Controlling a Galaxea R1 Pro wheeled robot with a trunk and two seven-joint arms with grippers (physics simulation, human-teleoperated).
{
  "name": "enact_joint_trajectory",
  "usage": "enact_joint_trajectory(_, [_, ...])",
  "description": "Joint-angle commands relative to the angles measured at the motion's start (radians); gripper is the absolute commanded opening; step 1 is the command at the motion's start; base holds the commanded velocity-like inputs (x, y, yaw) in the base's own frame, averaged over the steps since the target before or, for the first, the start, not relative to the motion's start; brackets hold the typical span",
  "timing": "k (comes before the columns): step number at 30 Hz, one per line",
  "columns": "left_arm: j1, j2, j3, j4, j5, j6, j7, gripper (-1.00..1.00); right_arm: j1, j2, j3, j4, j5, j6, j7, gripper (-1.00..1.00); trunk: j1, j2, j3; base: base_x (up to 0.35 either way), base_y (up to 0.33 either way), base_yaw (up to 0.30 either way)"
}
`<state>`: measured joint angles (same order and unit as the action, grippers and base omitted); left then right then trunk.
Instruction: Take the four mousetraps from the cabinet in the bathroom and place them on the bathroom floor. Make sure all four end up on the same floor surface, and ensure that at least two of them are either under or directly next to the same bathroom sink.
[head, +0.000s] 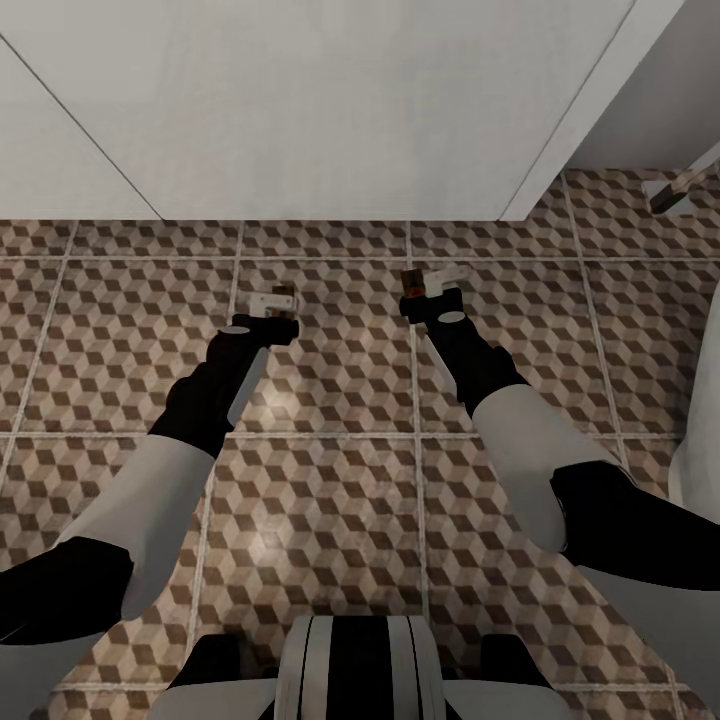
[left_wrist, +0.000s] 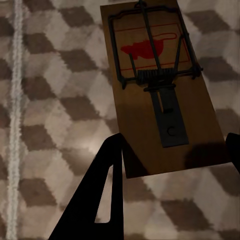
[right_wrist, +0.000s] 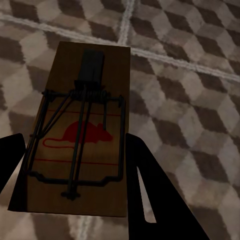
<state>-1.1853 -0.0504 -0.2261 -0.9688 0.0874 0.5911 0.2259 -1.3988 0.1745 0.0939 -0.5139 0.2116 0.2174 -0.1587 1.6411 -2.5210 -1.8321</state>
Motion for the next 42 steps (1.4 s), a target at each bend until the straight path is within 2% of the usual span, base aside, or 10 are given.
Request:
enact_joint_trajectory(1, [0.000,0.000,-0.004,-0.001,0.008,0.004,0.007,-1.00,0.000,0.000,0.003,-0.001,0.008,0.008,-0.002,-1.00,0.000,0.000,0.000,0.000,0.000,0.000])
enact_joint_trajectory(20, [0.000,0.000,-0.006,-0.001,0.008,0.004,0.007,-1.00,0.000,0.000,0.004,0.029,0.008,0.007,-0.001,-1.00,0.000,0.000,0.000,0.003,0.000,0.000])
enact_joint_trajectory(34, [0.000,0.000,-0.006,-0.007,0.008,0.004,0.007,-1.00,0.000,0.000,0.005,0.077,0.008,-0.002,0.000,-1.00,0.000,0.000,0.000,0.172,0.000,0.000])
enact_joint_trajectory(42, [0.000,0.001,-0.006,-0.003,0.008,0.004,0.007,-1.00,0.000,0.000,0.005,0.086,0.008,-0.003,0.001,-1.00,0.000,0.000,0.000,0.031,0.000,0.000])
